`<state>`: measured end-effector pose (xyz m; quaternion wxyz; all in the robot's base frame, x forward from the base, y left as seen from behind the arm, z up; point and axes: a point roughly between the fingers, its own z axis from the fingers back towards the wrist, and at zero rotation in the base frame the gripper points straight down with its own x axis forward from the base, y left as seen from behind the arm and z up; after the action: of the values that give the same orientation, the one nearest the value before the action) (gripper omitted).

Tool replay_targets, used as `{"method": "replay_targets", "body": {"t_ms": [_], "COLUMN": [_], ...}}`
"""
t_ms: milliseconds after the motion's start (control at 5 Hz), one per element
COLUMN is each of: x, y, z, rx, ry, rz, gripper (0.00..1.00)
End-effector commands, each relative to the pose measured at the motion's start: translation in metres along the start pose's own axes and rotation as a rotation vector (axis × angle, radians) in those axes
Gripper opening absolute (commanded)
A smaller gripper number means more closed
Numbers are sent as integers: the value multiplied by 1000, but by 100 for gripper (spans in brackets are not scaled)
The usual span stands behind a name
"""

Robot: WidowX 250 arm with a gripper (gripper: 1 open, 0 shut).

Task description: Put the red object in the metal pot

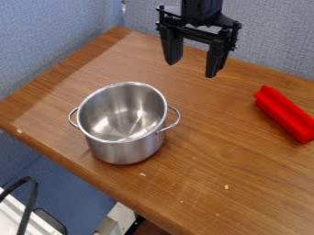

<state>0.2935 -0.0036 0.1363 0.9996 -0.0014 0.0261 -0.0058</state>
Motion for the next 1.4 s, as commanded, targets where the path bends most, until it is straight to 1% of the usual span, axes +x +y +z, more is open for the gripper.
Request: {"method": "replay_targets", "body": {"t_ms": [0,200,400,600,800,1000,1200], "x": [-1,9,25,38,44,52,63], "y": [2,-13,-26,-37,-52,-66,-74], "z": [-5,-10,-13,-17,-20,-22,-24], "rx": [-1,-11,-38,-49,-69,-83,-109], "ry": [17,-23,-74,-97,-99,-115,-136], "rz": [-11,59,132,154,232,306,383], "gripper": [100,100,100,100,100,100,100]}}
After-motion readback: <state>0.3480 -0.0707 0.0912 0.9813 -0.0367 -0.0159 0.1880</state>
